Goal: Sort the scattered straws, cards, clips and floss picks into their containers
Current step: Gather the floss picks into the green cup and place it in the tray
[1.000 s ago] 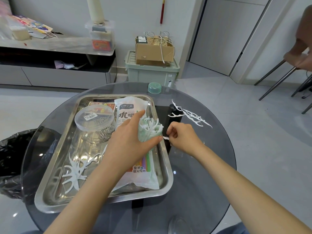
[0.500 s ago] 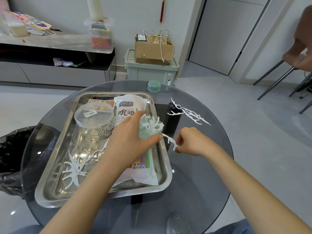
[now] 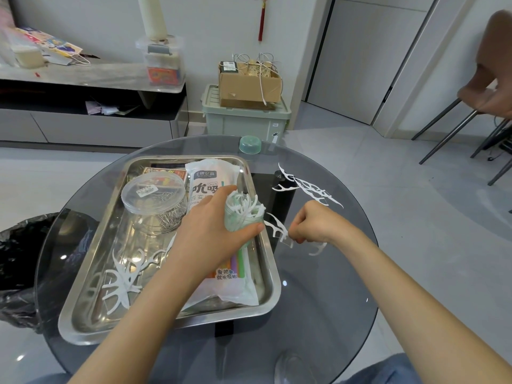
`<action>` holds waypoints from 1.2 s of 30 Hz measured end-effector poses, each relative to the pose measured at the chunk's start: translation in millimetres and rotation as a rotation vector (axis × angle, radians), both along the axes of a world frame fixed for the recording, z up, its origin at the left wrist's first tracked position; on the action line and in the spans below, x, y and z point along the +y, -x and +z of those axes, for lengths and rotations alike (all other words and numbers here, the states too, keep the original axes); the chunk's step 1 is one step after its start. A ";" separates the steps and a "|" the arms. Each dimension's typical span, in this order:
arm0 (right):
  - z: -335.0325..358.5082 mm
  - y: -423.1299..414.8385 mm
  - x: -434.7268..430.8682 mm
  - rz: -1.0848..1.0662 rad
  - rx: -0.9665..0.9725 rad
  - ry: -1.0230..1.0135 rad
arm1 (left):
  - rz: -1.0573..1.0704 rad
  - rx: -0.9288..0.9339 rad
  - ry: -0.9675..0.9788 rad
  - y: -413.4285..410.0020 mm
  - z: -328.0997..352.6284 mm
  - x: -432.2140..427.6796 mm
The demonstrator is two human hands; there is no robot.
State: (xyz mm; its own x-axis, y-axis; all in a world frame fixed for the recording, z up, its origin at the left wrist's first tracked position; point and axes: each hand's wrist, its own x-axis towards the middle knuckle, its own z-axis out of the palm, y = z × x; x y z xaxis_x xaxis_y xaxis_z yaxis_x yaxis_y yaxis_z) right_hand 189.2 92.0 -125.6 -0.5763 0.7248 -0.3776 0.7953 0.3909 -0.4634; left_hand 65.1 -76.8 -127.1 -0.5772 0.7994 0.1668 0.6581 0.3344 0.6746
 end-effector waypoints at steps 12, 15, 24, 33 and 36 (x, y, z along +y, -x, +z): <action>-16.4 26.4 -6.7 0.109 -0.054 -0.183 | 0.006 0.012 -0.035 2.3 -0.8 1.3; -17.6 32.4 -8.2 0.133 -0.072 -0.151 | 0.003 0.024 -0.024 2.3 -1.0 2.2; -21.0 30.1 -14.1 0.196 -0.077 -0.259 | -0.007 0.018 -0.029 3.4 -1.1 0.4; 33.9 4.6 -21.0 0.138 0.763 -0.159 | -0.016 0.018 0.016 2.9 -5.0 3.4; 40.4 3.7 -36.2 0.248 0.780 -0.118 | -0.017 0.009 0.012 0.8 -6.2 4.1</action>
